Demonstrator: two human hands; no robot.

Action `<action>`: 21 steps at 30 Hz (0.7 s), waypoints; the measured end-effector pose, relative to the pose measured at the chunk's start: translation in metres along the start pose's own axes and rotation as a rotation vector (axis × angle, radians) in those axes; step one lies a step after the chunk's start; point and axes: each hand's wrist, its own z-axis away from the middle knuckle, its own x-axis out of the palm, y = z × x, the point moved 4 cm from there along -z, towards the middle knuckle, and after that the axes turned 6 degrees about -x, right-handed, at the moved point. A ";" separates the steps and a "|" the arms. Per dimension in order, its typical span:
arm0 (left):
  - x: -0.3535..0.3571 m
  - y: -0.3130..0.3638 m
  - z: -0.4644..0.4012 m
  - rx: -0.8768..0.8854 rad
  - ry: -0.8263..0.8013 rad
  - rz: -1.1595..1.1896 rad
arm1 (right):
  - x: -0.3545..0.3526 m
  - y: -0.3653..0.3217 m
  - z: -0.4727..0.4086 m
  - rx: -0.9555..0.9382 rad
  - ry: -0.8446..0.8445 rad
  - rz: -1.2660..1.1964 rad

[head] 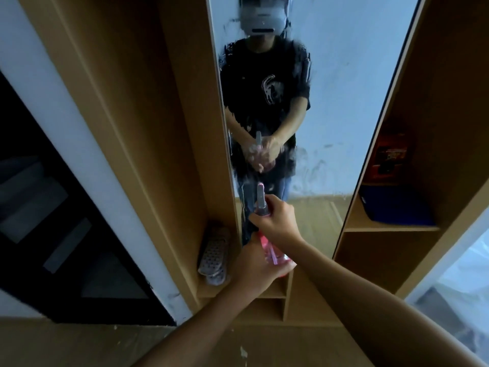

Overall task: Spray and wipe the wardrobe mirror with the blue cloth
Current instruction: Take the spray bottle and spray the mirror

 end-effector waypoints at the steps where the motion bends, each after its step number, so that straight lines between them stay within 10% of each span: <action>1: -0.001 -0.004 -0.001 -0.012 -0.002 0.000 | 0.003 -0.002 0.000 -0.003 -0.007 -0.004; 21: -0.014 -0.041 0.026 -0.054 -0.057 0.046 | 0.048 0.011 0.025 0.081 -0.098 0.012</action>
